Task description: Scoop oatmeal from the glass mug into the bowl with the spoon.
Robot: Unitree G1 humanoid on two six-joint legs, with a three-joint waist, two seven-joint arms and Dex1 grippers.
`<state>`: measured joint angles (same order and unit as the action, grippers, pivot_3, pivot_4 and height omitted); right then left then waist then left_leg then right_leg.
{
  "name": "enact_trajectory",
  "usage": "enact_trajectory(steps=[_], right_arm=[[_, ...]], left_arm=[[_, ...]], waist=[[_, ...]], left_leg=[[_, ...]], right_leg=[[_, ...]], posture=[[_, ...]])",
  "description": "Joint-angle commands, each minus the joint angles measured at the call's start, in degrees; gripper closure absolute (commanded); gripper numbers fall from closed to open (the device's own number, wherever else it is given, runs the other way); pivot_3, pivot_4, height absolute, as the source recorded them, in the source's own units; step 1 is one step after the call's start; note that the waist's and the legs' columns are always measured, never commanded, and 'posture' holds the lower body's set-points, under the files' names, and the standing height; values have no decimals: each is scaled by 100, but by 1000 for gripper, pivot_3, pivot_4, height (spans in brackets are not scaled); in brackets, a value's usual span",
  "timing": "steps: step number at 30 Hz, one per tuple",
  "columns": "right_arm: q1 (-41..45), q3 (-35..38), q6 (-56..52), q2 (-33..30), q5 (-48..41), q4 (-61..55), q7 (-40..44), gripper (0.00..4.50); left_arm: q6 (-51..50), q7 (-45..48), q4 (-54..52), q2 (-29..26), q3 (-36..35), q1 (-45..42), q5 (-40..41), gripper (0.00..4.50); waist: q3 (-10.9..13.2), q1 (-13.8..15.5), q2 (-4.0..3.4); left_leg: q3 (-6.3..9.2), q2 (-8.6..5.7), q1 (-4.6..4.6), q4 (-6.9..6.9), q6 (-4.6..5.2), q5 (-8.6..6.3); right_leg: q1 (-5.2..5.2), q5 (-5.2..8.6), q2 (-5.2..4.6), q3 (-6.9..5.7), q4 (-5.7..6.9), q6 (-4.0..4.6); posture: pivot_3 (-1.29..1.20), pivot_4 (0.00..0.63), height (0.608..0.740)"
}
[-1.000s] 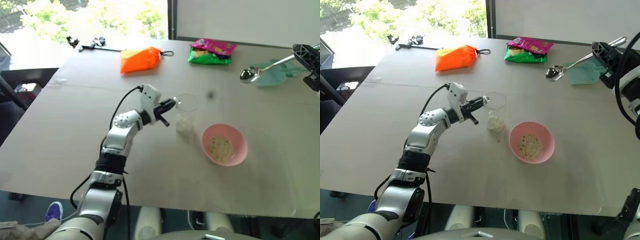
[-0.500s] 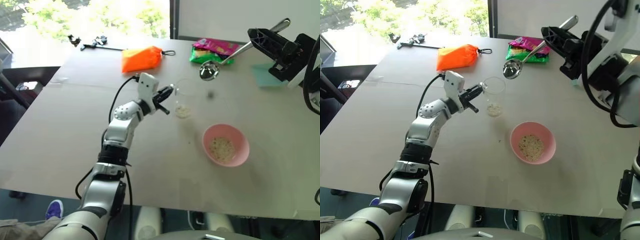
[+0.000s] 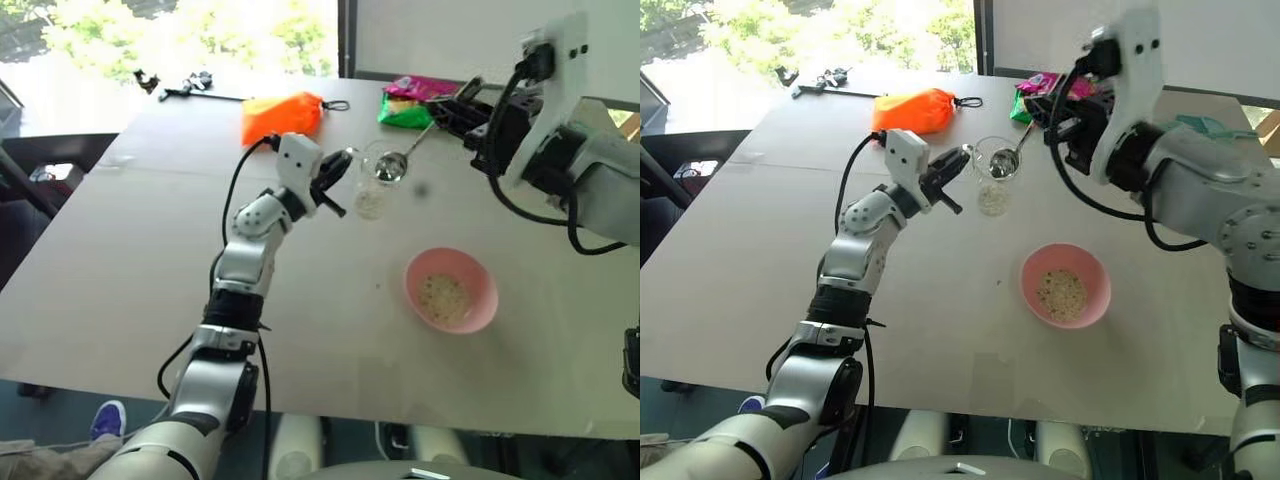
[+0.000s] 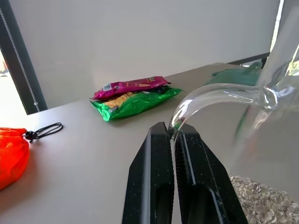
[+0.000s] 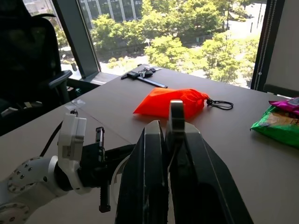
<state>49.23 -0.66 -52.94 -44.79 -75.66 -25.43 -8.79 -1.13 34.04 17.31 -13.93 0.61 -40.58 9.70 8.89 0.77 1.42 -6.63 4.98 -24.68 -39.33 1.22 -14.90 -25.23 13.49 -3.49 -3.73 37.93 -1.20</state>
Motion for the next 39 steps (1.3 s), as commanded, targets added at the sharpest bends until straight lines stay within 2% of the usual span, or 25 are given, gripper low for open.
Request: enact_trajectory(steps=[1, 6, 10, 17, 26, 33, 39], right_arm=[[270, -338, -114, 162, 754, -249, 234, 4500], [461, -1233, -251, 465, 1996, -314, 739, 4500], [507, -1711, -293, 427, 2888, -305, 1195, 4500], [382, -1572, -498, 779, 3328, -337, 1655, 4500], [305, -104, -1407, 2127, 2432, 8, 1291, 4500], [594, 1174, -2014, 2758, 1735, 427, 718, 4500], [713, 2141, -2413, 2989, 990, 789, 7, 4500]], left_arm=[[293, -37, -350, 19, -54, -10, 39, 4411], [418, -77, -324, 66, -38, 5, -9, 4411], [499, -109, -325, 97, -3, 8, -70, 4411], [534, -112, -374, 103, 17, 28, -142, 4411], [555, -113, -343, 91, 17, 29, -164, 4411], [549, -177, -249, 91, 63, 61, -246, 4411], [516, -198, -196, 105, 86, 73, -290, 4411]], waist=[[0, -10, 0], [0, -7, 0], [0, 9, 0], [0, -11, -1], [0, 1, -1], [0, -5, -1], [0, -4, -1]], left_leg=[[-2, 0, 2, 0, 0, 0], [-1, 0, 0, 0, 0, 0], [0, -1, -7, -3, 0, 0], [1, -1, -3, -2, -1, 0], [2, -1, -4, -3, -1, 1], [2, -1, -4, -3, -1, 1], [0, -1, -4, -2, -1, 1]], right_leg=[[-1, 0, 0, 2, 2, 0], [-1, 0, 1, 0, 2, 0], [-2, 0, -3, -2, -2, 0], [-3, 0, 0, -4, 2, 0], [-1, 0, -1, -7, 3, 0], [-2, 0, -1, -7, 5, 0], [-1, 0, -2, -6, 4, 0]], posture=[[0, 150, 740], [0, 150, 740], [0, 150, 740], [0, 150, 740], [0, 150, 740], [0, 150, 740], [0, 150, 740]])
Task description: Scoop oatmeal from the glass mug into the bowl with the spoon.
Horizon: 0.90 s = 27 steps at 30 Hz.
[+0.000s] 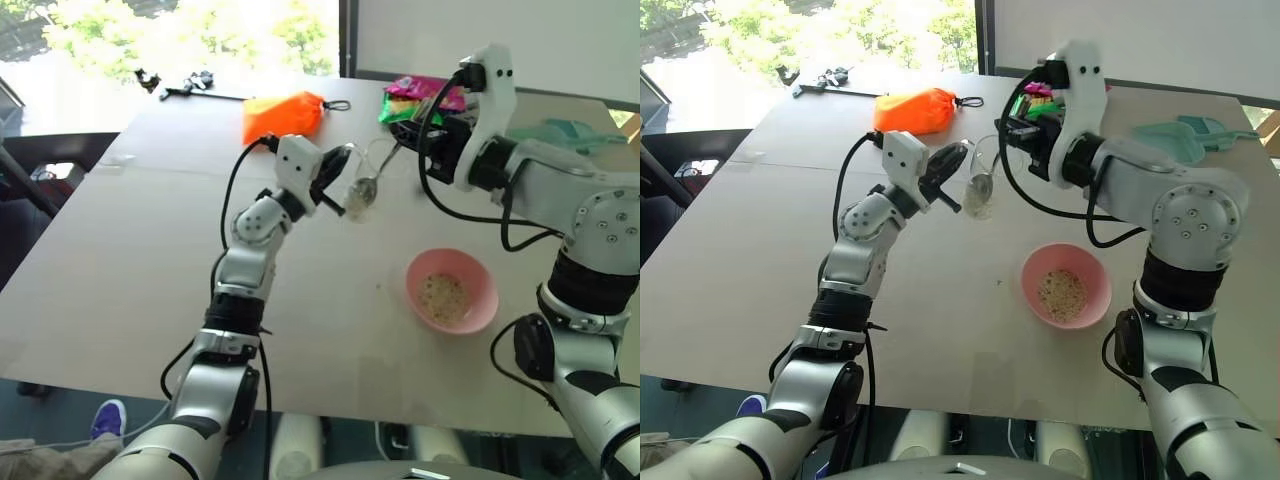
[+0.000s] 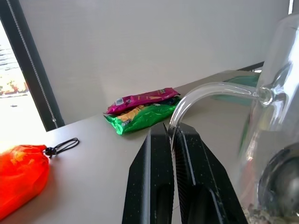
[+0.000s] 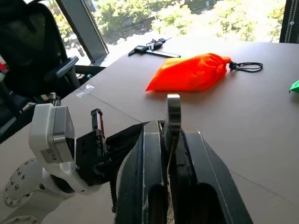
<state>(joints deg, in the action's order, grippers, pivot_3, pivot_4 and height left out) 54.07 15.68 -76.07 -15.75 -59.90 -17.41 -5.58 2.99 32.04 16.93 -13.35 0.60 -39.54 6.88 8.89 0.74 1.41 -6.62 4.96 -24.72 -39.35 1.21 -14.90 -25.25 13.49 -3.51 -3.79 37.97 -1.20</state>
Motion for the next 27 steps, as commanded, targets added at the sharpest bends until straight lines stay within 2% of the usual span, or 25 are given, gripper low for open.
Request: enact_trajectory(steps=[1, 6, 12, 20, 27], right_arm=[[236, 621, -131, 100, -729, 31, -443, 4500], [201, 1090, -79, 20, -1565, 278, -1207, 4500], [-66, 1286, 335, -362, -2771, 482, -2157, 4500], [-787, 944, 1458, -1098, -4319, 359, -3229, 4500], [-1276, 666, 2379, -1611, -5160, 171, -3647, 4500]], left_arm=[[103, 6, -155, 46, 89, -28, -7, 4411], [92, 20, -127, 67, 112, -26, -6, 4411], [32, 82, -150, 91, 148, -20, 45, 4411], [-180, 195, -288, 153, 197, 66, 156, 4411], [-248, 240, -286, 217, 218, 52, 153, 4411]], waist=[[0, 0, 0], [0, -5, -1], [1, -3, -1], [1, -23, -3], [1, -29, -2]], left_leg=[[0, 0, 0, 0, 0, 0], [0, 0, 1, 1, 0, 0], [0, 0, 0, 2, 0, 0], [-2, -1, 2, 3, 0, 0], [-2, 0, 3, 4, 1, 0]], right_leg=[[0, 0, 0, 0, 0, 0], [0, 0, 0, 1, 1, 0], [0, 0, 0, 1, 0, 0], [0, 0, -1, 6, 0, 0], [1, 0, 1, 8, -1, 0]], posture=[[0, 150, 740], [0, 150, 740], [0, 150, 740], [0, 150, 740], [0, 150, 740]])
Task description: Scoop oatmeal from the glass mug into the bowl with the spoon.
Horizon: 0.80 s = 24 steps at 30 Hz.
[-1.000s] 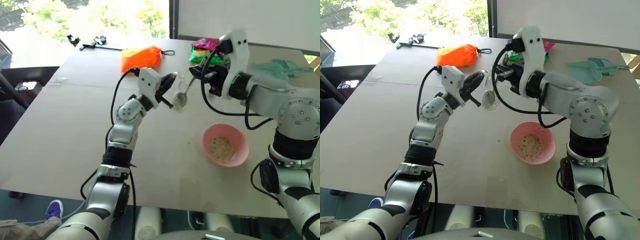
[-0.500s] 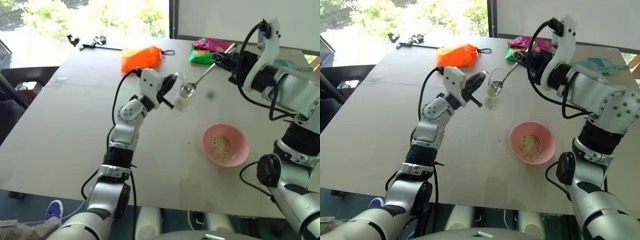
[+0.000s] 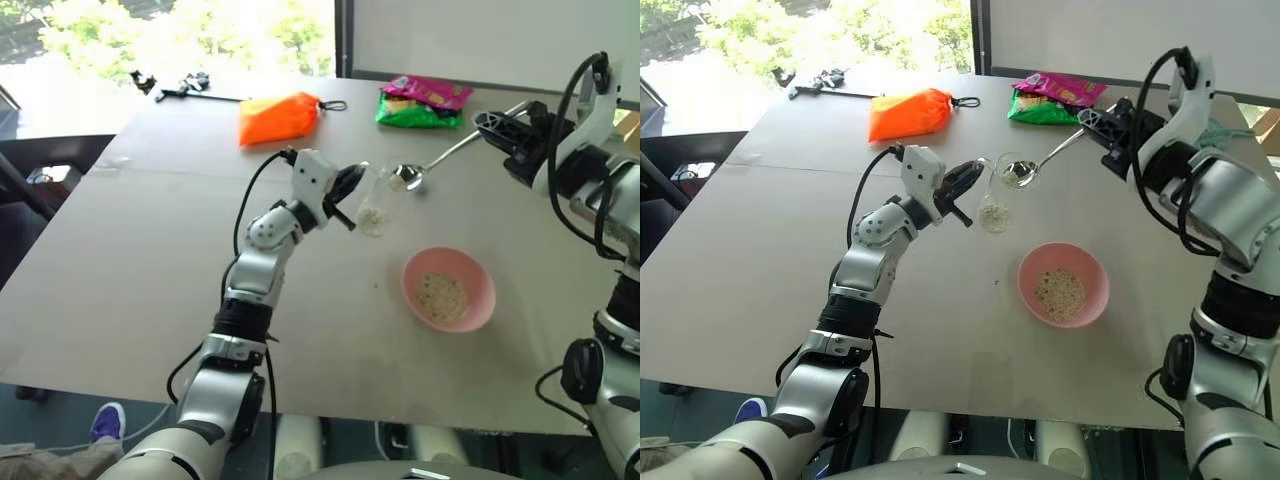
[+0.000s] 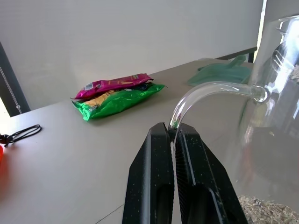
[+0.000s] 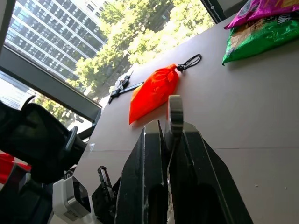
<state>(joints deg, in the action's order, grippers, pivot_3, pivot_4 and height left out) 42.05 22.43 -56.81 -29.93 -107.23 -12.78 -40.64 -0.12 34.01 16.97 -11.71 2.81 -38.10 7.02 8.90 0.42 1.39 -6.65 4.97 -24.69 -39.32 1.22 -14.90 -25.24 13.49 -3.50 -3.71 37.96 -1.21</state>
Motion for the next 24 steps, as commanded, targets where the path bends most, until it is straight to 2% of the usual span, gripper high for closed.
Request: enact_trajectory(steps=[1, 12, 24], right_arm=[[-126, -35, 552, -233, -511, -315, -173, 4500], [-569, 122, 1012, -205, -577, -661, -251, 4500], [-1215, 664, 1093, -170, -577, -1147, -20, 4500]], left_arm=[[65, 54, -284, 61, 9, -95, 134, 4411], [121, 172, -272, 111, 88, -47, 73, 4411], [314, 335, -87, 123, 218, -113, 42, 4411]], waist=[[0, 11, 0], [0, 28, 0], [0, 37, 0]], left_leg=[[0, 0, 0, 0, 0, 0], [2, 0, 0, 0, 0, 0], [1, 0, 1, -1, 0, 0]], right_leg=[[0, 0, 0, 0, 0, 0], [0, 0, 0, 0, 0, 0], [1, 0, 0, 0, -1, 0]], posture=[[0, 150, 740], [0, 150, 740], [0, 150, 740]])
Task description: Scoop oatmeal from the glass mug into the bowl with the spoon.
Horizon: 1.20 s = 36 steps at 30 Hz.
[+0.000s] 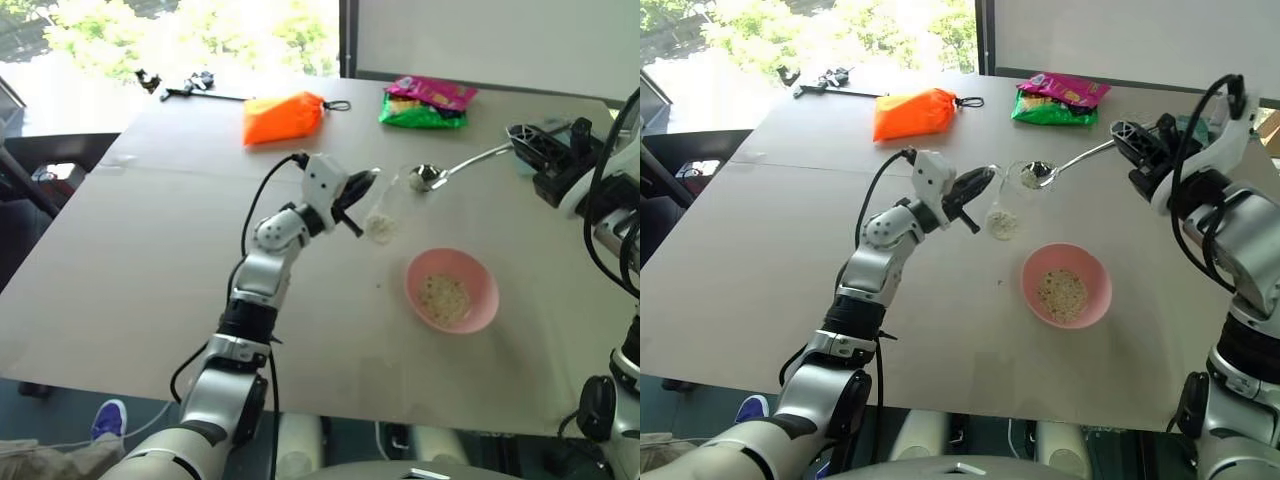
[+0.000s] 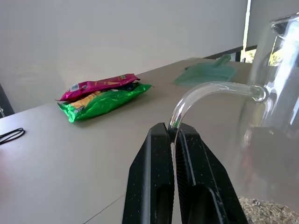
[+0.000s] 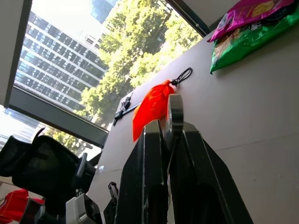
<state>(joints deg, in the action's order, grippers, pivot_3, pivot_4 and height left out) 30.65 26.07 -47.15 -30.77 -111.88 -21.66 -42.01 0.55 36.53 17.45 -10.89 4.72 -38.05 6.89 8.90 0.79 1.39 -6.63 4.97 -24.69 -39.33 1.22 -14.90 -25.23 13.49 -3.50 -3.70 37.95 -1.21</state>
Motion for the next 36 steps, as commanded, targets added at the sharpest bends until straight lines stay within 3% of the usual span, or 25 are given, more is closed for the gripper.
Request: enact_trajectory(steps=[1, 11, 27, 36], right_arm=[[-151, 356, 141, -93, -112, -320, 163, 4500], [-674, 646, 415, -138, -112, -806, 402, 4500], [-2226, 1280, 1311, -498, -112, -1768, 1156, 4500], [-3906, 1649, 1967, -789, -112, -2493, 1783, 4500]], left_arm=[[262, 100, -120, 41, 47, -127, 50, 4411], [502, 274, 175, 58, 213, -308, -70, 4411], [720, 492, 494, 154, 405, -517, -143, 4411], [861, 575, 830, 183, 430, -707, -121, 4411]], waist=[[0, -1, 0], [0, 4, -1], [-2, 6, -3], [-4, 15, -5]], left_leg=[[0, 0, 0, 0, 0, 0], [2, 0, 1, 0, 0, 0], [5, -3, 4, -1, 1, -1], [13, -5, 8, -2, 2, -1]], right_leg=[[0, 0, 0, 0, 0, 0], [0, 0, 1, 0, 1, 0], [5, 0, 3, 1, -1, 0], [12, 1, 4, -1, -2, -1]], posture=[[0, 150, 740], [0, 150, 740], [0, 150, 740], [0, 150, 740]])
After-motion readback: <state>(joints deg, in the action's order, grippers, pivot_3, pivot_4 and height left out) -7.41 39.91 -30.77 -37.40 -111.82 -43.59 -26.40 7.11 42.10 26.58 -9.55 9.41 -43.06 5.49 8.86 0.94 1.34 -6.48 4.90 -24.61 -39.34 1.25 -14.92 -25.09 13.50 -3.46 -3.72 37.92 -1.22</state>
